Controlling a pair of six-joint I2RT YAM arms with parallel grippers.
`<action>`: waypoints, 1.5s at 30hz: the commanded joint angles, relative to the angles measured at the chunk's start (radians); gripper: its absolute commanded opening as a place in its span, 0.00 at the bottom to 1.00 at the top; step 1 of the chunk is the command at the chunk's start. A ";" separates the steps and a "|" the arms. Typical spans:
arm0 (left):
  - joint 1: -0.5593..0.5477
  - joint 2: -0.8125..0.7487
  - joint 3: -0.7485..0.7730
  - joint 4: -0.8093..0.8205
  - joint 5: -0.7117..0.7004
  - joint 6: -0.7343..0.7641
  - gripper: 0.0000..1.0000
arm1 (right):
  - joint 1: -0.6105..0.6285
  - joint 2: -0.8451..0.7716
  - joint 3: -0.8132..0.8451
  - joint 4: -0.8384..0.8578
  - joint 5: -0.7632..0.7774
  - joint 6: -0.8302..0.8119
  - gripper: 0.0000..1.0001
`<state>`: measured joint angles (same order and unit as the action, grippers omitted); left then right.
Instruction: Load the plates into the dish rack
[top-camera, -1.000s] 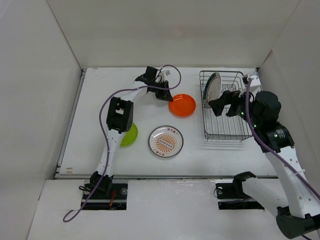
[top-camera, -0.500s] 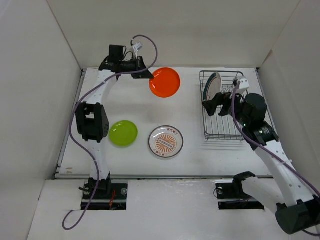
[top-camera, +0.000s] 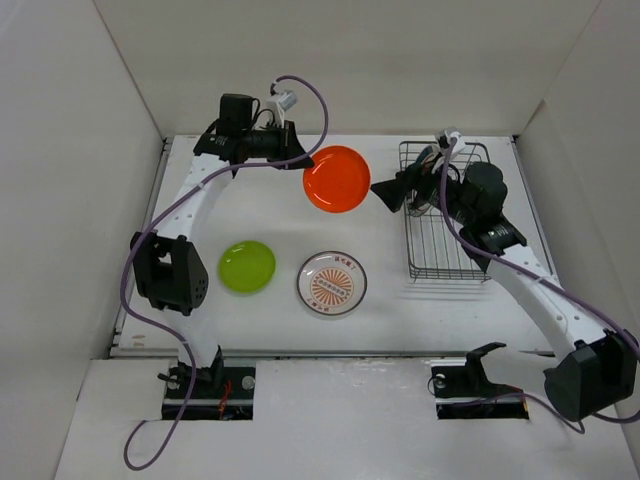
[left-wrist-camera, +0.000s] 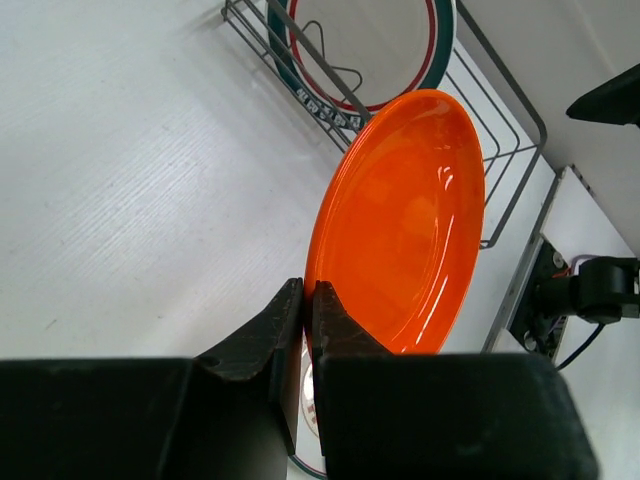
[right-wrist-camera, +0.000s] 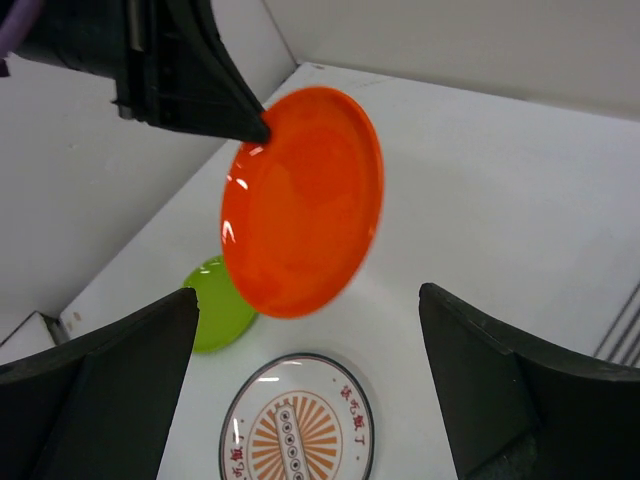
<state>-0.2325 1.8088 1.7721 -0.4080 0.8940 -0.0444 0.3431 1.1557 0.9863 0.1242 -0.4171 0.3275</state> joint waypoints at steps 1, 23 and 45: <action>-0.031 -0.086 -0.008 0.043 -0.027 0.011 0.00 | 0.029 0.016 0.048 0.123 -0.048 0.033 0.95; -0.070 -0.212 -0.080 0.058 0.025 -0.009 0.00 | 0.040 0.186 0.060 0.276 -0.163 0.074 0.75; -0.070 -0.212 -0.106 0.077 -0.061 -0.020 0.00 | -0.015 0.098 0.195 0.069 -0.129 0.084 0.00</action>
<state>-0.3145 1.6241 1.6596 -0.3389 0.8936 -0.0494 0.3599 1.3460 1.0870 0.2241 -0.5903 0.4988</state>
